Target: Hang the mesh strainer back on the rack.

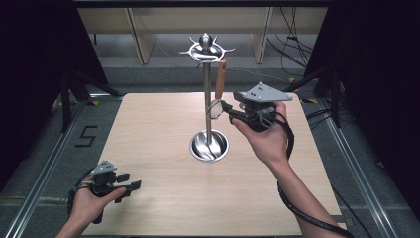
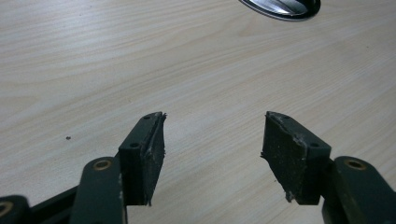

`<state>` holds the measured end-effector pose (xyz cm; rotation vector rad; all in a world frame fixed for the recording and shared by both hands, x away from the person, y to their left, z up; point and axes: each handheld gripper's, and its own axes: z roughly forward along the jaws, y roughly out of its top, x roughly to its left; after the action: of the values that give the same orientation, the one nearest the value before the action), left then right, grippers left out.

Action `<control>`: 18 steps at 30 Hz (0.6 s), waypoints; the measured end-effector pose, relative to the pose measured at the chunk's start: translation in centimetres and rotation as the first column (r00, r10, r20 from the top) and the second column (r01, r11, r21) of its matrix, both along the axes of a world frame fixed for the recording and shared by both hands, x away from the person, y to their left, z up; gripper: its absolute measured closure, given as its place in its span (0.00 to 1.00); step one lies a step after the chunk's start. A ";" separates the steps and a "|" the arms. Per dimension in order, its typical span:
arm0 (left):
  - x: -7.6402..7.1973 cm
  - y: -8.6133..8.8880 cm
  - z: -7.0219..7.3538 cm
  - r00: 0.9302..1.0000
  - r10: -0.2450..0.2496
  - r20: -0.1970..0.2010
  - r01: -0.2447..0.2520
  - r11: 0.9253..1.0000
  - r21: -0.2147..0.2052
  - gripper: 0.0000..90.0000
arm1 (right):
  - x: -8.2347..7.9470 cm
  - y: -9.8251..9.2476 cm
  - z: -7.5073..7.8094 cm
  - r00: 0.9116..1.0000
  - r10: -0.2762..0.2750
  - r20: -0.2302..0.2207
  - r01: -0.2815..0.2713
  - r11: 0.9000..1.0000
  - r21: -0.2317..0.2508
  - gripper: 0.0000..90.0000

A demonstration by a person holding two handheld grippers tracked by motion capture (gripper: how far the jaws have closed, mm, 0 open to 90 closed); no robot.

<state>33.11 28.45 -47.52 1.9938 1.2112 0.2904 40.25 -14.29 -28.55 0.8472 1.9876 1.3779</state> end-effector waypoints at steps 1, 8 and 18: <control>0.0 0.0 0.0 1.000 0.004 0.000 -0.004 1.000 0.000 0.42 | -0.1 -0.2 0.0 1.000 -0.007 -0.003 0.007 1.000 0.005 0.55; 0.0 -0.2 -0.1 1.000 0.019 0.002 -0.019 1.000 -0.012 0.42 | -1.4 -3.2 -0.9 0.999 -0.039 -0.017 0.039 0.999 -0.015 0.51; 0.0 -0.3 -0.2 1.000 0.026 0.001 -0.026 1.000 -0.011 0.42 | -2.2 -6.9 -3.2 0.991 -0.114 -0.062 0.113 0.993 -0.022 0.51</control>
<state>33.13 28.19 -47.69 1.9698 1.2365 0.2973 38.02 -21.23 -31.79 0.9912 1.9641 1.2808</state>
